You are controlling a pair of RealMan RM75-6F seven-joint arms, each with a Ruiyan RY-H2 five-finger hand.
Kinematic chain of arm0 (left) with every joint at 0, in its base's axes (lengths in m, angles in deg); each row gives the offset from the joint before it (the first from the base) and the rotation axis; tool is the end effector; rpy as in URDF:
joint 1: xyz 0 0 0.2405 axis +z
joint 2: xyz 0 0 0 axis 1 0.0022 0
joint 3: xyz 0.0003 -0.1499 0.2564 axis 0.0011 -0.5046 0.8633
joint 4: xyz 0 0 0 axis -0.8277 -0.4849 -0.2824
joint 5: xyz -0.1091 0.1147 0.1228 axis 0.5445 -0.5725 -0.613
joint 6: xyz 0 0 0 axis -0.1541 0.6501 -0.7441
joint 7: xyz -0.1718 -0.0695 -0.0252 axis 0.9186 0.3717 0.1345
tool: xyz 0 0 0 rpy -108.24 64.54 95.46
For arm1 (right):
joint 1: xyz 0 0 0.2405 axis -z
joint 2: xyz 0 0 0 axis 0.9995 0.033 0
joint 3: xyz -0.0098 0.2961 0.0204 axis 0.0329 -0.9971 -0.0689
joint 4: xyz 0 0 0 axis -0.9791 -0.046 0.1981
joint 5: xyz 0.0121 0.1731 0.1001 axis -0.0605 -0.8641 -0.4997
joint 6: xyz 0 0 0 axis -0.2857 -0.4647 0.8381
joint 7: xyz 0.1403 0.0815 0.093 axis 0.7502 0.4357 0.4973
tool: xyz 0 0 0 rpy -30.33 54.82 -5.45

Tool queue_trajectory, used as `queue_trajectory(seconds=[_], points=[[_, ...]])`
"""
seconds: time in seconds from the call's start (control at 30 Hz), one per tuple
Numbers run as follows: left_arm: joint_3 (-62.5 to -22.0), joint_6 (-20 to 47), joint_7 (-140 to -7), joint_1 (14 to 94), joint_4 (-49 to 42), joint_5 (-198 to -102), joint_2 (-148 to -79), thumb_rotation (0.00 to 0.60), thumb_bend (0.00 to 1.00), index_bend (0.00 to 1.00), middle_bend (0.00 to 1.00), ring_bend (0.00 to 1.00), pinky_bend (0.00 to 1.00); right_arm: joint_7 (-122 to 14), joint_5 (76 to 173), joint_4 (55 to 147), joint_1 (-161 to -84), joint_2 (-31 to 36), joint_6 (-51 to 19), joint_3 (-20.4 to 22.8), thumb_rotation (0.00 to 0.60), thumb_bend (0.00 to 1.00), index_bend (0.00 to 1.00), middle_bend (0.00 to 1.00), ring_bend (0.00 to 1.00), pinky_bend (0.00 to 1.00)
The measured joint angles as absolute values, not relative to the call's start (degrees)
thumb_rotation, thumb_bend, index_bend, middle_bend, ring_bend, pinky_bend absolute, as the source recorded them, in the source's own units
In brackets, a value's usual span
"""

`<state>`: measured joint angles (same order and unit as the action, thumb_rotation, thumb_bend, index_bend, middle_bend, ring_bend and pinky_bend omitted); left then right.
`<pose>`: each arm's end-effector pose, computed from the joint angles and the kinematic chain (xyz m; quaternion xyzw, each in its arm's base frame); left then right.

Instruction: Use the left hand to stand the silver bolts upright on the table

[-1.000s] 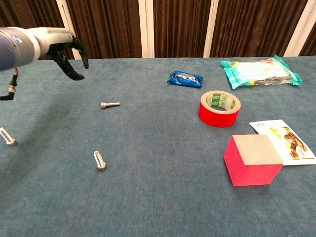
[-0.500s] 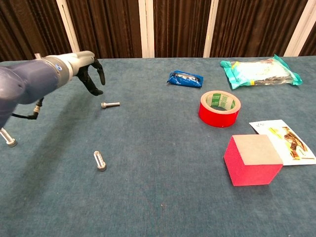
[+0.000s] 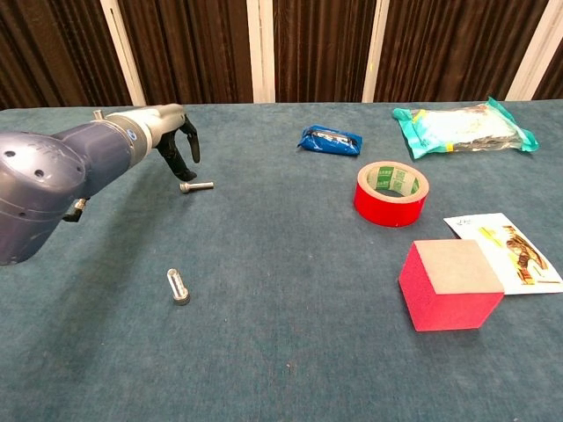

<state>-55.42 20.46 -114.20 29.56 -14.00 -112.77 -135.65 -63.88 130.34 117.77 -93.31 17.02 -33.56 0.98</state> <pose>-0.1340 0.5018 -0.0640 -0.6360 -0.4562 -0.2897 0.5508 -0.3860 -0.2466 0.1882 0.4962 -0.4268 0.3326 0.6790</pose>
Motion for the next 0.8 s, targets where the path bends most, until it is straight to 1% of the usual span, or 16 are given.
queue_trajectory(seconds=[0.47, 0.8], points=[[-55.8, 22.0, -115.2, 28.2, -20.8, -114.3, -140.5, 0.600, 0.45, 0.46, 0.01, 0.00, 0.00, -64.3, 129.5, 117.0, -93.5, 16.5, -33.5, 0.6, 0.600, 0.01, 0.12, 0.01, 0.00, 0.00], [-56.0, 23.7, -113.2, 28.3, -23.5, -116.8, -142.2, 0.600, 0.46, 0.48, 0.01, 0.00, 0.00, -63.8, 129.3, 116.7, -93.5, 16.4, -33.3, 0.4, 0.600, 0.01, 0.12, 0.01, 0.00, 0.00]])
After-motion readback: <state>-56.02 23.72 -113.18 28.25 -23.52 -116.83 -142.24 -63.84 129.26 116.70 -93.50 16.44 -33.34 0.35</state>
